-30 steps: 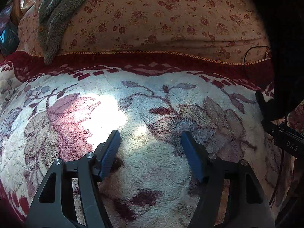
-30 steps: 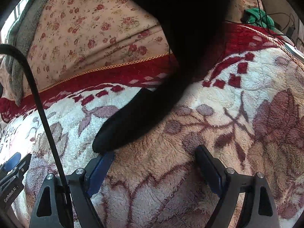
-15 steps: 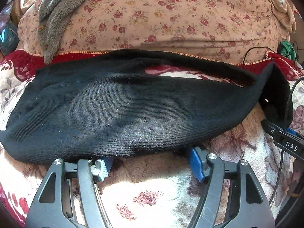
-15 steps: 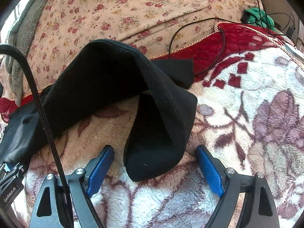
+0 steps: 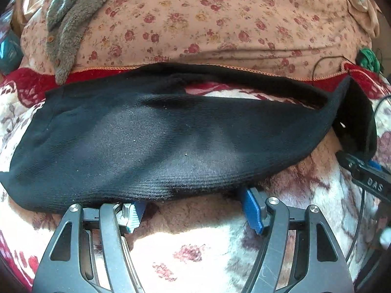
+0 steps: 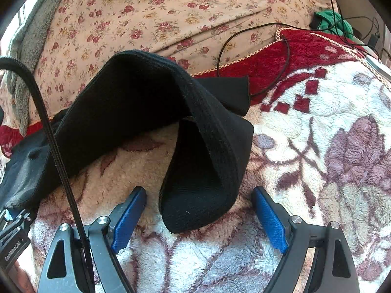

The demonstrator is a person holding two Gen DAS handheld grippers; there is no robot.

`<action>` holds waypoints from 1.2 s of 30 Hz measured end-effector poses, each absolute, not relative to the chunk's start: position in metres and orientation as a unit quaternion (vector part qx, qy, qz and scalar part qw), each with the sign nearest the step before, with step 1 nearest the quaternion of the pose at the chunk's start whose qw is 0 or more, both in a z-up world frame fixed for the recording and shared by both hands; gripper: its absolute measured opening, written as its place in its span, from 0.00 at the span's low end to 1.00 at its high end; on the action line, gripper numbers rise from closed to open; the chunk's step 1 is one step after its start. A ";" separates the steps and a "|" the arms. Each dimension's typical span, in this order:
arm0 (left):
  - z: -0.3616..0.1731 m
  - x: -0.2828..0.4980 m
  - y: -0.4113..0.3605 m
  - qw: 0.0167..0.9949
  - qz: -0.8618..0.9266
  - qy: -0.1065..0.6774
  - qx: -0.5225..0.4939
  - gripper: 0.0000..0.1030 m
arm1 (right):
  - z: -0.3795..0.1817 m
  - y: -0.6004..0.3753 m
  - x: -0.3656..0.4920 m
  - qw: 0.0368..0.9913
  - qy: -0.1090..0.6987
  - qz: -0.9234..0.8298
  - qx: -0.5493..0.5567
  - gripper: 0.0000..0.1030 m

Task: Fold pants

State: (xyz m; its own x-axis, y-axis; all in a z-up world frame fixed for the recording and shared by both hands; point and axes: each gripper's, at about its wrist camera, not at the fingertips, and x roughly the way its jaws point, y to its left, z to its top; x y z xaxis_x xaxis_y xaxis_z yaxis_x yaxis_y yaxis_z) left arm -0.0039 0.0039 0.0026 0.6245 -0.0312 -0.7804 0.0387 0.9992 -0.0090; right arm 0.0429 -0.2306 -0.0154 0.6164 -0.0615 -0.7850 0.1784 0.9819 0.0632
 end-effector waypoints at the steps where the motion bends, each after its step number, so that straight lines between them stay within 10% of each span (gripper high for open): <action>1: 0.004 -0.006 0.005 0.901 -0.024 0.434 0.009 0.66 | -0.014 -0.230 0.043 0.896 0.433 -0.069 0.066 0.84; 36: 0.073 -0.072 0.062 0.928 0.009 0.370 -0.034 0.66 | 0.058 -0.171 -0.047 0.927 0.357 0.055 0.101 0.73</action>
